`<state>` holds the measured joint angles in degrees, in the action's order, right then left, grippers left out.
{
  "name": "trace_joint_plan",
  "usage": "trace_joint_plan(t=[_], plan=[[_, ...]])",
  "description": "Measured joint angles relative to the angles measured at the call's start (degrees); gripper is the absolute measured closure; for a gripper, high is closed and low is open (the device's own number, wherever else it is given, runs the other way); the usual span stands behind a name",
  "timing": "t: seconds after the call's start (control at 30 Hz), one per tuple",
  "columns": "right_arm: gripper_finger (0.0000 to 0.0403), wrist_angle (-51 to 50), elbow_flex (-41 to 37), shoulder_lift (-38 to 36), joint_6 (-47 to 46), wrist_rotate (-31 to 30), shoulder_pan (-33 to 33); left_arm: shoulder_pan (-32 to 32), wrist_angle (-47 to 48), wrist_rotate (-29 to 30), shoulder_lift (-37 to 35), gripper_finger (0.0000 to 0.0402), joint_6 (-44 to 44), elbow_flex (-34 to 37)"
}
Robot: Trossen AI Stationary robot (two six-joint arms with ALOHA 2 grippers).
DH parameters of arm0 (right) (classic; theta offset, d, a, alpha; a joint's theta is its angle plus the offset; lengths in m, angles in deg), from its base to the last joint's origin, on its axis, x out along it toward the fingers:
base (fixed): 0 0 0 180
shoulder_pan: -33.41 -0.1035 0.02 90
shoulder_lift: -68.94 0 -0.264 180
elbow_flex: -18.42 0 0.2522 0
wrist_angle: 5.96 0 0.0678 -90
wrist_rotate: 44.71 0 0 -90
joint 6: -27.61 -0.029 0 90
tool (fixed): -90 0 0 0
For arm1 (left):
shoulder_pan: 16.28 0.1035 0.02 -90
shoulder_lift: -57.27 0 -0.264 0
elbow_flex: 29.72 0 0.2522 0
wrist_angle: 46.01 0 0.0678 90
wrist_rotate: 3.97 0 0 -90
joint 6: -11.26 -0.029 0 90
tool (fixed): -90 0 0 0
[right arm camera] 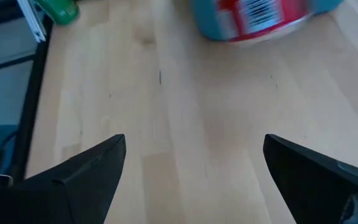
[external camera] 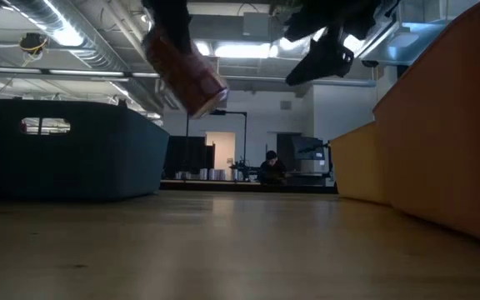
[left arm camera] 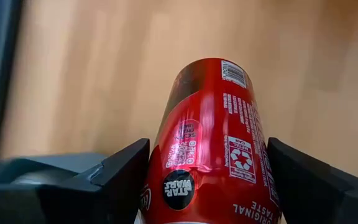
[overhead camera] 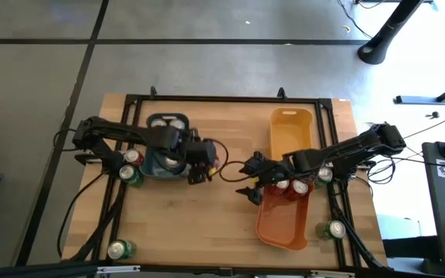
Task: Sort soda cans
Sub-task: Put the top red soda can into the orange bin
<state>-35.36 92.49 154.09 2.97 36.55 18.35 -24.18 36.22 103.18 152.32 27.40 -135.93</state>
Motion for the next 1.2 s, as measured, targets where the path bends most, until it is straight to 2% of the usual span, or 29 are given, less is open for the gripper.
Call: trace_joint_plan(t=[0.17,0.3,0.4,0.63,0.67,0.83,0.97,1.2], plan=[[0.0037,4.12,0.0,3.36,1.31,-5.96,-2.37,-3.34,-0.67,-1.66,3.18,0.0122,3.71,1.13],[0.009,11.63,0.0,7.31,4.81,-10.42,-3.69,-5.44,-0.58,-2.62,5.73,0.0123,4.76,1.61],[0.0159,18.09,0.0,11.06,7.42,-11.14,-3.77,-6.68,-0.81,-2.63,6.24,0.0123,5.77,1.9],[0.0368,25.8,0.0,19.36,13.63,-11.3,-3.69,-8.16,-5.17,-3.47,6.32,0.0123,8.31,3.84],[0.0385,26.67,0.0,20.16,14.04,-11.25,-3.71,-8.26,-5.12,-4.36,6.38,0.0123,8.63,4.32],[0.0375,31.71,0.0,23.41,14.16,-10.87,-3.71,-8.35,-6.17,-4.74,6.73,0.0123,9.65,7.05],[0.0393,32.79,0.0,24.69,14.15,-10.81,-3.71,-8.28,-9.79,-4.9,6.75,0.0124,10.3,9.6],[0.0392,33.84,0.0,26.22,14.39,-14.2,-3.66,-8.31,-14.91,-6.84,6.75,0.0125,10.24,12.07]])
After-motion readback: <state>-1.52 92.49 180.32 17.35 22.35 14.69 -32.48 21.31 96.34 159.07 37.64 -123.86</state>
